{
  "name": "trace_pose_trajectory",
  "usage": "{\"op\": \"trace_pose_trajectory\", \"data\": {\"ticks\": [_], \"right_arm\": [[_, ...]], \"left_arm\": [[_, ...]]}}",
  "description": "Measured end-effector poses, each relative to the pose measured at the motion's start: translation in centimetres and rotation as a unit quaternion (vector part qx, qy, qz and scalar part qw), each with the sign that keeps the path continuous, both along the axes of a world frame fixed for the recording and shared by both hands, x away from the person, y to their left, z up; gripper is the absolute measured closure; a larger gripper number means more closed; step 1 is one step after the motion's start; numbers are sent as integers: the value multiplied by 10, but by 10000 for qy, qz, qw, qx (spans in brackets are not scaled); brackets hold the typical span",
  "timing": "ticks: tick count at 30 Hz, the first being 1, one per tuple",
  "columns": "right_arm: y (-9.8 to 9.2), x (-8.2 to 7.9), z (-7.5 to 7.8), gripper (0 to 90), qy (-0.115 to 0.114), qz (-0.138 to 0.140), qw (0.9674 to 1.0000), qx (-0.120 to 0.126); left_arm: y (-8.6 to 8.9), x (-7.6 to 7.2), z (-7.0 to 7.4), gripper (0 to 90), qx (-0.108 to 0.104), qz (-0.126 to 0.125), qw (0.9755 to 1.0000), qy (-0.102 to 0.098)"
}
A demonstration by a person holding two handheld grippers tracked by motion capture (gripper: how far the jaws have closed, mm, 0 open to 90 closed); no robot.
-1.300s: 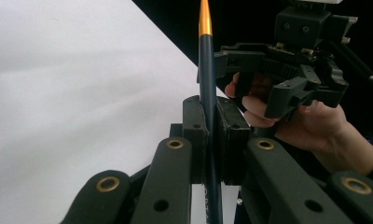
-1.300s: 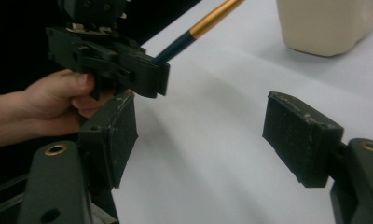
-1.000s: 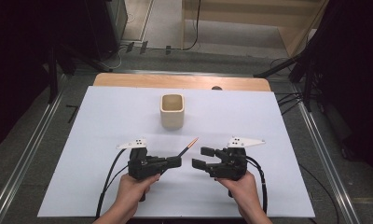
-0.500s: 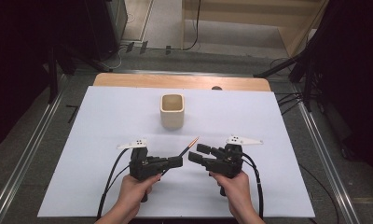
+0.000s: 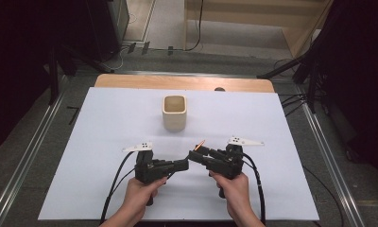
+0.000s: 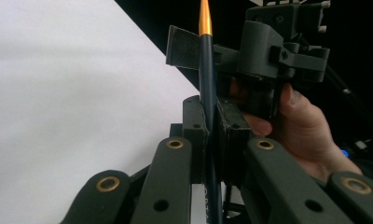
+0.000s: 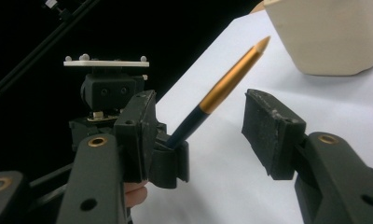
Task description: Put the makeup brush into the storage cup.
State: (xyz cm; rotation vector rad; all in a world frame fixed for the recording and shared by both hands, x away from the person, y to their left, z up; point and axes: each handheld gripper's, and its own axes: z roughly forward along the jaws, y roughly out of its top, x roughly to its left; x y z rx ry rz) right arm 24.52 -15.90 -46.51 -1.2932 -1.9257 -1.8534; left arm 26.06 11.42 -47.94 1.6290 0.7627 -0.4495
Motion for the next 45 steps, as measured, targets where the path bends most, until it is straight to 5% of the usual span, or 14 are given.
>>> {"op": "trace_pose_trajectory", "data": {"ticks": [22,35,45], "right_arm": [[2,4,-3,758,250,306,9983,420],[0,6,-1,832,525,528,9945,732],[-1,6,1,835,554,572,9939,759]], "left_arm": [[-4,-2,-3,849,-316,-87,9995,2],[-5,1,-6,798,-399,-217,9988,155],[-8,2,-2,650,-112,-442,9990,22]]}}
